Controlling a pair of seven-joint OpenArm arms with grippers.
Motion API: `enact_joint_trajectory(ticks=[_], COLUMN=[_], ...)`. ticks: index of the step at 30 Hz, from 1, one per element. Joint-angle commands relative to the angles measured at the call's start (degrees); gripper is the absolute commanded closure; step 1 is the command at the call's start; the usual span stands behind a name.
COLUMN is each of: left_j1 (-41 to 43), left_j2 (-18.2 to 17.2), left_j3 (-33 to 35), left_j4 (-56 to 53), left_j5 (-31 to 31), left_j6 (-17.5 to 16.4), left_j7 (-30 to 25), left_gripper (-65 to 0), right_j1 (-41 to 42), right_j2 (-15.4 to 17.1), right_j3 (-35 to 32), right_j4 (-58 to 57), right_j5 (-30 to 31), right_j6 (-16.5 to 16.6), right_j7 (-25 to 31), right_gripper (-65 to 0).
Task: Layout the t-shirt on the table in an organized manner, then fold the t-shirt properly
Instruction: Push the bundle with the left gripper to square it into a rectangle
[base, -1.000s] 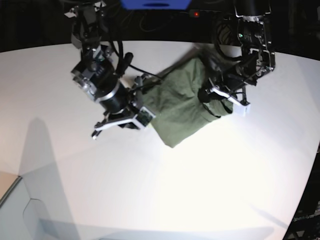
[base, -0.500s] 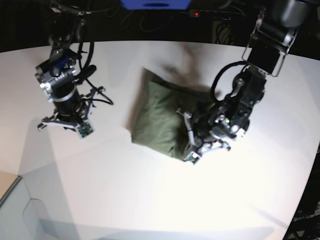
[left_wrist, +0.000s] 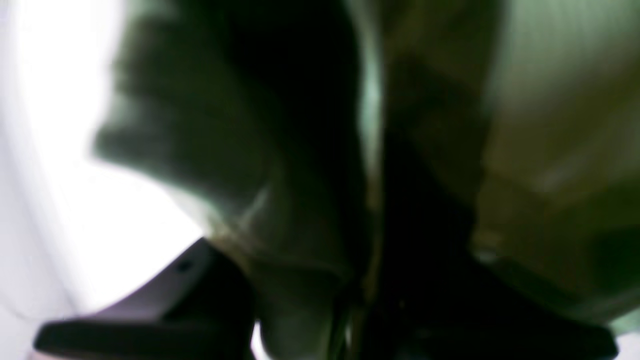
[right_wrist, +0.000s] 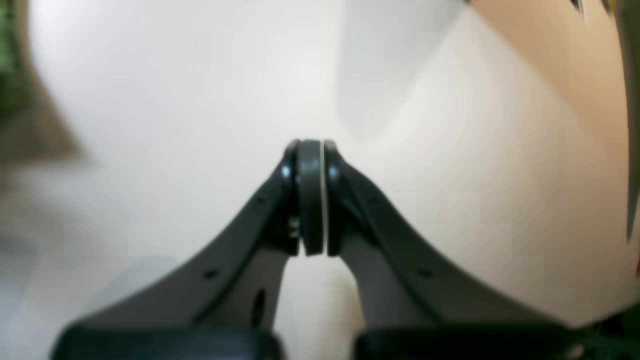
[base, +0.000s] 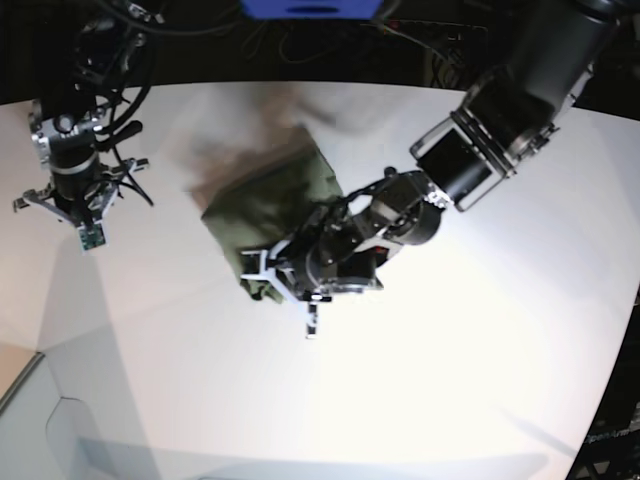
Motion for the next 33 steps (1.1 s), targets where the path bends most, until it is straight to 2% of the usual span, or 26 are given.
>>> enact_joint_trajectory(ticks=[1, 4, 8, 12, 18, 20, 24, 33], left_j1=[-1.78, -2.04, -2.13, -2.13, -2.31, -2.83, -2.92, -4.42], left_j2=[0.82, 2.14, 3.9, 5.92, 7.07, 7.07, 6.71, 6.71], left_j3=[-0.13, -0.13, -0.05, 0.04, 2.06, 3.29, 3.82, 3.47], left_j4=[0.59, 0.24, 0.24, 0.24, 0.24, 0.24, 0.24, 0.68], left_j5=[1.22, 5.44, 10.1, 12.83, 13.27, 13.27, 13.27, 13.18], left_j6=[-1.18, -3.42, -3.42, -3.42, -3.42, -3.42, -3.42, -3.42], left_j7=[-2.05, -7.5, -12.16, -13.39, -12.95, -12.78, -12.78, -13.04], left_gripper=[-0.2, -0.2, -0.2, -0.2, -0.8, -5.2, -20.7, -23.0], right_j1=[-0.16, -0.95, -2.01, -1.83, -1.83, -1.83, -1.83, -1.83], right_j2=[0.36, 0.36, 0.27, -1.4, -1.66, -1.66, -1.66, -1.66], right_j3=[0.8, 2.03, 4.14, 6.69, 7.31, 7.31, 7.31, 7.13], right_j4=[1.1, 1.19, 1.19, 1.19, 1.19, 1.19, 1.37, 1.54], right_j5=[0.24, 0.24, 0.24, 0.24, 0.24, 0.24, 0.24, 0.24], right_j6=[0.17, 0.17, 0.17, 0.17, 0.17, 0.17, 0.17, 0.17], right_j7=[0.95, 0.95, 0.95, 1.13, 1.04, 1.04, 1.04, 1.04], right_gripper=[0.0, 0.0, 0.0, 0.0, 0.0, 0.0, 0.0, 0.0])
